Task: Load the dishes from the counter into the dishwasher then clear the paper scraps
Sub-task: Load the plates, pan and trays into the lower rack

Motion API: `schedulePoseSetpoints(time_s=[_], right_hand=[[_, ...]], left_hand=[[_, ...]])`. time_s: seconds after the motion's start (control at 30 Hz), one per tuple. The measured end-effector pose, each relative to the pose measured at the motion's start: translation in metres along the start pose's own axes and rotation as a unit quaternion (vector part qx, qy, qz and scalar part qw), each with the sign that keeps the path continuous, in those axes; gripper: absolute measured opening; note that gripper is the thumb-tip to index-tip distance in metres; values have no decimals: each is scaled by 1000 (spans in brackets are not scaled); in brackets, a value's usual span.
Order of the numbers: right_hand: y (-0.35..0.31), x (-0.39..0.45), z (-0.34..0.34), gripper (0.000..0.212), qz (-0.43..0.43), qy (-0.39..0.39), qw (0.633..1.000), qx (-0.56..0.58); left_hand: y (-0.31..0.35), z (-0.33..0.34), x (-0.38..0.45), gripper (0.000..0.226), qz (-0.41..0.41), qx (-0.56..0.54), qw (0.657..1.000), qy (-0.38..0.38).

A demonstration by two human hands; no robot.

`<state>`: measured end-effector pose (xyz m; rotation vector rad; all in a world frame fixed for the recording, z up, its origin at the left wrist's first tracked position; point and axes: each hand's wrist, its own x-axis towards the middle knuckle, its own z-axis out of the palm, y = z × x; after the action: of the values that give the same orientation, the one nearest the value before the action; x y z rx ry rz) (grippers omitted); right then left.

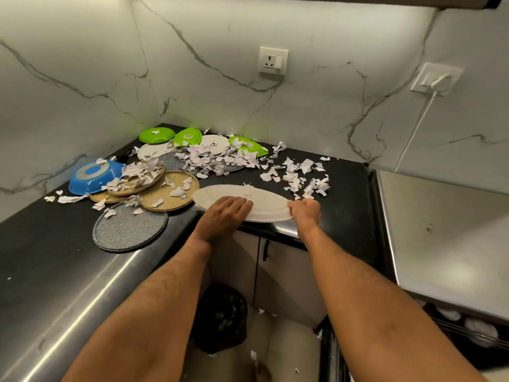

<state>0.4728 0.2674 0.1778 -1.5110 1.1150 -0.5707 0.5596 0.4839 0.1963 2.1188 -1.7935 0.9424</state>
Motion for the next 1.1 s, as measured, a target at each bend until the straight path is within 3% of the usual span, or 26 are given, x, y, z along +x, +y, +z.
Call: schedulePoseSetpoints(time_s=[0.07, 0.17, 0.27, 0.37, 0.47, 0.53, 0.6, 0.77, 0.83, 0.97, 1.1], right_hand=[[2, -8, -15, 28, 81, -18, 989, 126], [14, -16, -38, 36, 152, -33, 957, 246], [29, -21, -63, 24, 180, -36, 944, 274], [46, -24, -81, 24, 178, -26, 946, 270], [62, -26, -93, 34, 143, -23, 948, 283], [69, -33, -103, 52, 124, -31, 943, 307], [78, -40, -124, 63, 108, -40, 940, 322], [121, -47, -181, 68, 106, -45, 940, 321], [139, -52, -200, 67, 110, -41, 938, 326], [189, -57, -244, 69, 124, -17, 943, 307], [244, -63, -293, 69, 149, 5, 950, 276]], left_hand=[[8, -5, 1, 32, 24, 11, 1000, 11], [20, -11, -2, 31, 14, 26, 999, 32], [32, -10, -10, 23, -99, 24, 994, 40], [59, -1, -20, 43, -240, -33, 970, 14], [82, 8, -21, 61, -425, -127, 895, 40], [89, 5, -17, 50, -542, -171, 819, 73], [102, -2, -11, 27, -575, -214, 784, 96], [126, 23, -15, 40, -636, -353, 681, 84], [144, 38, -17, 29, -666, -402, 625, 72], [212, 58, -15, 10, -668, -421, 613, 11], [278, 90, -33, 23, -670, -401, 622, -61]])
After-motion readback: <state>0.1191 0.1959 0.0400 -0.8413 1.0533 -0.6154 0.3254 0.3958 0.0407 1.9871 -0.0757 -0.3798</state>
